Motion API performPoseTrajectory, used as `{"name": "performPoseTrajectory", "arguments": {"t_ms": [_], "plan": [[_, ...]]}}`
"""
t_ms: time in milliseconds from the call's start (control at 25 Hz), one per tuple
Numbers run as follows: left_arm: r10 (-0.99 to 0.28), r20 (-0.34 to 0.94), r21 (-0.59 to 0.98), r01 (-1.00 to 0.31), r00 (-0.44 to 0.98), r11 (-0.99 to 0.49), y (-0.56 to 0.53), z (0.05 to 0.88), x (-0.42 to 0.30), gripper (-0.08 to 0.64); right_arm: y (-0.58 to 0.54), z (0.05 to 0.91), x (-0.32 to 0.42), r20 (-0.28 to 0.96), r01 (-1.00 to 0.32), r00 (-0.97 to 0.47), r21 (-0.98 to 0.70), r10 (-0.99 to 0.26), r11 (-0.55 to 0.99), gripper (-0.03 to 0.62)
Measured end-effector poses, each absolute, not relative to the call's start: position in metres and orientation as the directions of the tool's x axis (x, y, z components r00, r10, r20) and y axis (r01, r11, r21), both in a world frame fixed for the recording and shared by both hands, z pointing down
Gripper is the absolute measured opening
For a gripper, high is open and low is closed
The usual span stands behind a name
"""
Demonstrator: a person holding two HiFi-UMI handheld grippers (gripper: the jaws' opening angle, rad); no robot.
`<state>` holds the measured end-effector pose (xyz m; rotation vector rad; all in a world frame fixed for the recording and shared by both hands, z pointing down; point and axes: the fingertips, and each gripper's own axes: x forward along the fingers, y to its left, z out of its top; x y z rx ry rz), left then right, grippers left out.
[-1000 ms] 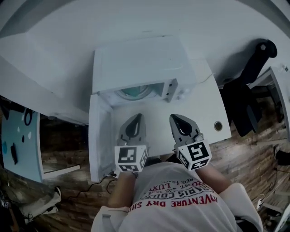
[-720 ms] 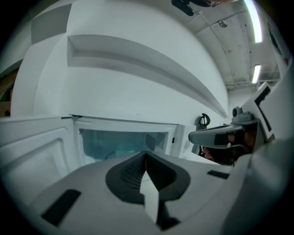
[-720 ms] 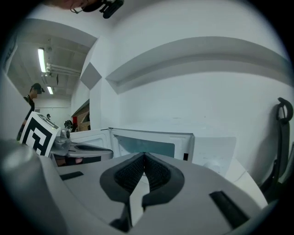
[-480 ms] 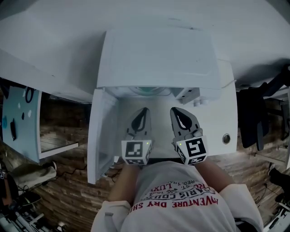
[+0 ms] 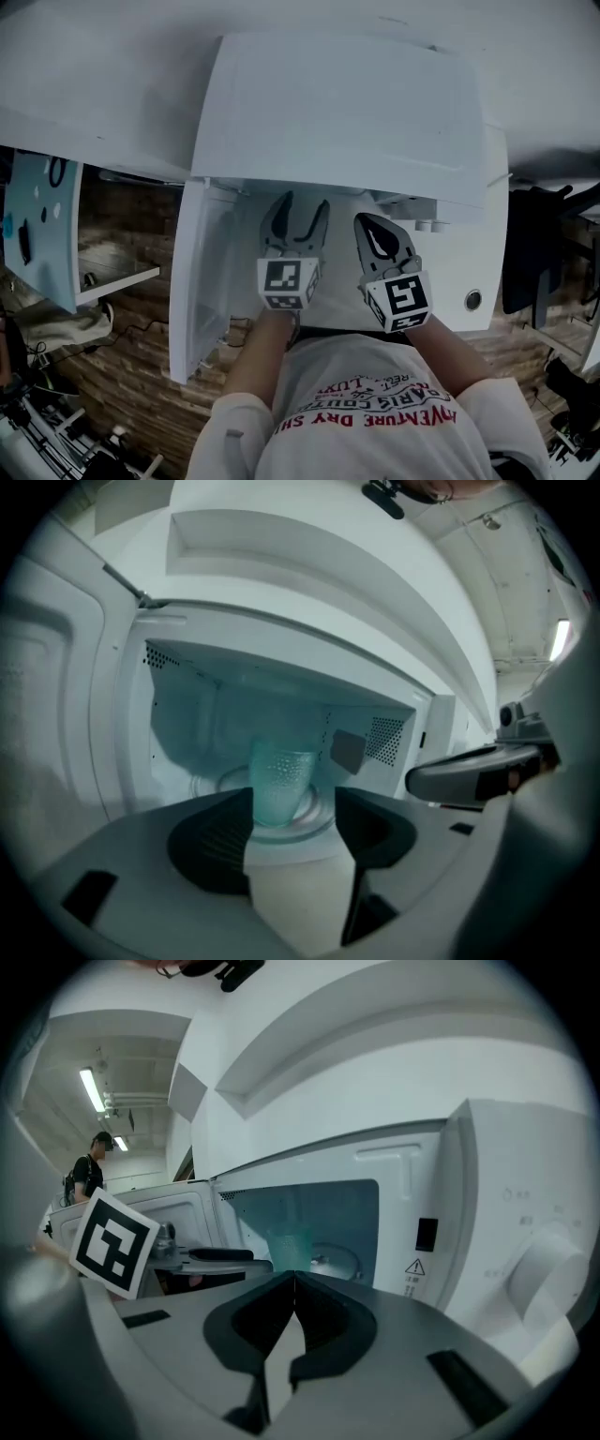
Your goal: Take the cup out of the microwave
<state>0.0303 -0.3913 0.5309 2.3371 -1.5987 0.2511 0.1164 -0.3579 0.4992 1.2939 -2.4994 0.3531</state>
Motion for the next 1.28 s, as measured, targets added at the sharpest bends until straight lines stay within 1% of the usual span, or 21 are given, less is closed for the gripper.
{"name": "performPoseTrajectory", "arguments": {"t_ms": [40,120,160,240,360,520,840,920,1280], "plan": [[-0.881,0.309,0.142,-0.933,0.358,-0.329,-0.398,0.534,0.029,0.269,-0.36,0.502,0.116,0.382,-0.822,-0.549,-0.082,-0.744,0.564,0.012],[-0.887,0.305,0.135,-0.938,0.347,-0.321,-0.413,0.538,0.027,0.346,-0.362,0.509,0.116,0.396,-0.819,-0.551,-0.092,-0.734,0.566,0.012],[-0.891,0.297,0.126,-0.939,0.344,-0.321,-0.419,0.538,0.027,0.37,-0.363,0.512,0.116,0.405,-0.818,-0.552,-0.095,-0.729,0.567,0.012],[-0.896,0.282,0.1,-0.94,0.342,-0.327,-0.431,0.536,0.028,0.399,-0.365,0.519,0.116,0.424,-0.816,-0.552,-0.094,-0.718,0.571,0.012],[-0.897,0.277,0.052,-0.938,0.343,-0.343,-0.444,0.534,0.032,0.417,-0.368,0.526,0.115,0.443,-0.81,-0.553,-0.088,-0.706,0.58,0.012],[-0.892,0.281,0.0,-0.93,0.353,-0.368,-0.457,0.533,0.04,0.419,-0.369,0.531,0.117,0.46,-0.808,-0.551,-0.083,-0.697,0.584,0.012],[-0.874,0.329,-0.019,-0.923,0.357,-0.384,-0.472,0.543,0.046,0.416,-0.368,0.532,0.122,0.473,-0.812,-0.542,-0.08,-0.695,0.578,0.012],[-0.877,0.331,-0.03,-0.926,0.347,-0.377,-0.473,0.543,0.045,0.38,-0.367,0.531,0.124,0.469,-0.814,-0.542,-0.086,-0.697,0.575,0.012],[-0.871,0.321,-0.026,-0.916,0.371,-0.4,-0.455,0.532,0.044,0.376,-0.36,0.527,0.137,0.464,-0.844,-0.508,-0.098,-0.726,0.528,0.012]]}}
